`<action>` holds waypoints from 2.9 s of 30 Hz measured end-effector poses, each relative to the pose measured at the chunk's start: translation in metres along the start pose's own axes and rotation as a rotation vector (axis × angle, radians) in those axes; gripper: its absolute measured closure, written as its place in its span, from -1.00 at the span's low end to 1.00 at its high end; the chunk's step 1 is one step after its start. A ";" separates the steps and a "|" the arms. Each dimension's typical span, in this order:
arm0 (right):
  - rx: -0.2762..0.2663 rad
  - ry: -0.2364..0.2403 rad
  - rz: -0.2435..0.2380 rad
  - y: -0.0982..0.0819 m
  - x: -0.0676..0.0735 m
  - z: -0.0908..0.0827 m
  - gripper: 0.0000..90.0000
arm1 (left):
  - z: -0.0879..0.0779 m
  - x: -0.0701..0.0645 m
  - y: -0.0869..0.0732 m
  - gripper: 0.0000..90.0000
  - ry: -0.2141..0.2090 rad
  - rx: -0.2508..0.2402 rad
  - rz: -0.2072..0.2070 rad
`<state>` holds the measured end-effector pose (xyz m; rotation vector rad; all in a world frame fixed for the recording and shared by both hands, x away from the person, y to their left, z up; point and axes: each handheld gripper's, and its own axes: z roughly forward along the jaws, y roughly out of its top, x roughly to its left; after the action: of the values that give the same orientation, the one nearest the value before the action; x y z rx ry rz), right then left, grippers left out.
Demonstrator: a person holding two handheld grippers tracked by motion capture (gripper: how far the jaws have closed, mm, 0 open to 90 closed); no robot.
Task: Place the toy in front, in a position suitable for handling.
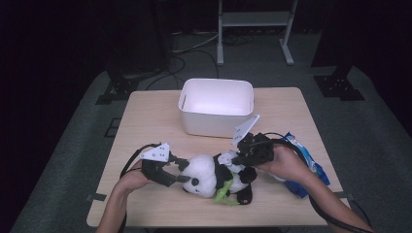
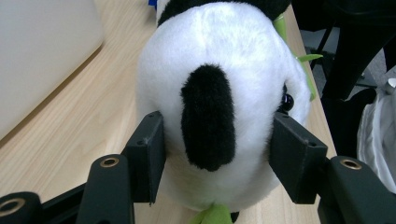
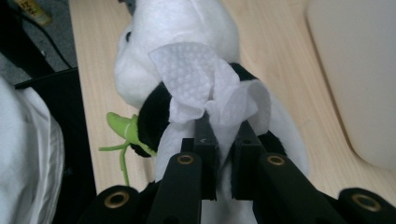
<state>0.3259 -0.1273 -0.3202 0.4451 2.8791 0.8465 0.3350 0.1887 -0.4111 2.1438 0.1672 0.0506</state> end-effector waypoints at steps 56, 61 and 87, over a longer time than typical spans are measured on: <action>-0.104 0.031 0.046 0.021 -0.022 0.017 0.85 | 0.010 0.015 0.024 -0.13 0.079 0.048 0.119; -0.088 0.021 0.085 0.028 -0.036 0.023 0.85 | 0.009 0.013 0.020 -0.15 0.078 0.033 0.104; -0.066 0.124 0.027 0.003 0.011 0.027 0.85 | 0.016 0.010 0.020 -0.84 -0.085 0.101 -0.248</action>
<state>0.3212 -0.1072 -0.3415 0.4406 2.9523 1.0042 0.3485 0.1658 -0.4035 2.2050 0.3914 -0.1961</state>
